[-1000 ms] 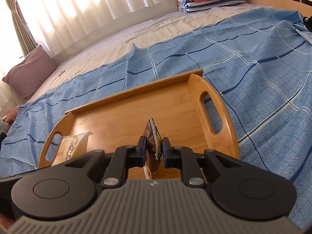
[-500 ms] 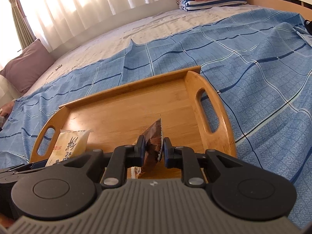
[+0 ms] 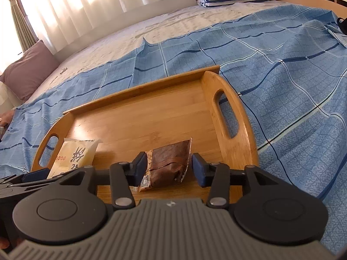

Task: Organize snacks
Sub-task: 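Carry the bun bag and chocolate bar onto the wooden tray and release both, then grasp the orange jelly cup with the left gripper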

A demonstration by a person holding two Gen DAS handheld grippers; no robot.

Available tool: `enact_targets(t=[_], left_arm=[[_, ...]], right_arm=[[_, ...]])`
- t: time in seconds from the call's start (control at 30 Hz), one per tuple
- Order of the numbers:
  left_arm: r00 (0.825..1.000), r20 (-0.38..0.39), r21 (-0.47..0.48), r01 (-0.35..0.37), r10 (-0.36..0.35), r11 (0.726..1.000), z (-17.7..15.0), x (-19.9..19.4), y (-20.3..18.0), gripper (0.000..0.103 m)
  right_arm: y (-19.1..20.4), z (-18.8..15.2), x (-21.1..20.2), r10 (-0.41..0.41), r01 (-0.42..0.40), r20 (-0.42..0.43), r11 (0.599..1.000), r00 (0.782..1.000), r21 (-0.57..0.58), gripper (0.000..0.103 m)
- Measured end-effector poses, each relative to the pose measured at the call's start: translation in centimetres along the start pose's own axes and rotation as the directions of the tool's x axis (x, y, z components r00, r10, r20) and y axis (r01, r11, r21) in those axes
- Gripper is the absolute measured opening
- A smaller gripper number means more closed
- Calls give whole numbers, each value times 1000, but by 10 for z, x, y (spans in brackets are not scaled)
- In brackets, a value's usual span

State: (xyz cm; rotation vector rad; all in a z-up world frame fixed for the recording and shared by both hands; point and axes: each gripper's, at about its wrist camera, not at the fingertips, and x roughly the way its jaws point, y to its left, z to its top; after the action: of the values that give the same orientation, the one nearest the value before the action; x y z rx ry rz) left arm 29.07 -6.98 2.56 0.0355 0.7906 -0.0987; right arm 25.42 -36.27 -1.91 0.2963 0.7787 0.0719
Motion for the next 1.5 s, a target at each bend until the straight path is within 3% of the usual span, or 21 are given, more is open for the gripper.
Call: enact_targets(t=[0.17, 0.37, 0.77, 1.1, 1.5], left_arm=[[1000, 26, 21, 13, -13, 1000, -1, -20, -1, 99], [997, 71, 55, 30, -34, 998, -14, -51, 2, 102], [989, 136, 54, 56, -63, 997, -70, -109, 25, 103], [987, 159, 68, 24, -35, 997, -119, -134, 36, 103], [989, 133, 33, 62, -66, 998, -159, -156, 42, 53]], right_arm=[[6, -1, -14, 5, -4, 16, 999, 1000, -35, 79], [13, -10, -45, 17, -11, 59, 995, 998, -99, 88], [21, -60, -105, 32, -7, 139, 984, 990, -177, 91], [22, -115, -131, -39, 88, 194, 963, 980, -253, 91], [20, -168, -148, -175, 258, 293, 926, 940, -274, 100]])
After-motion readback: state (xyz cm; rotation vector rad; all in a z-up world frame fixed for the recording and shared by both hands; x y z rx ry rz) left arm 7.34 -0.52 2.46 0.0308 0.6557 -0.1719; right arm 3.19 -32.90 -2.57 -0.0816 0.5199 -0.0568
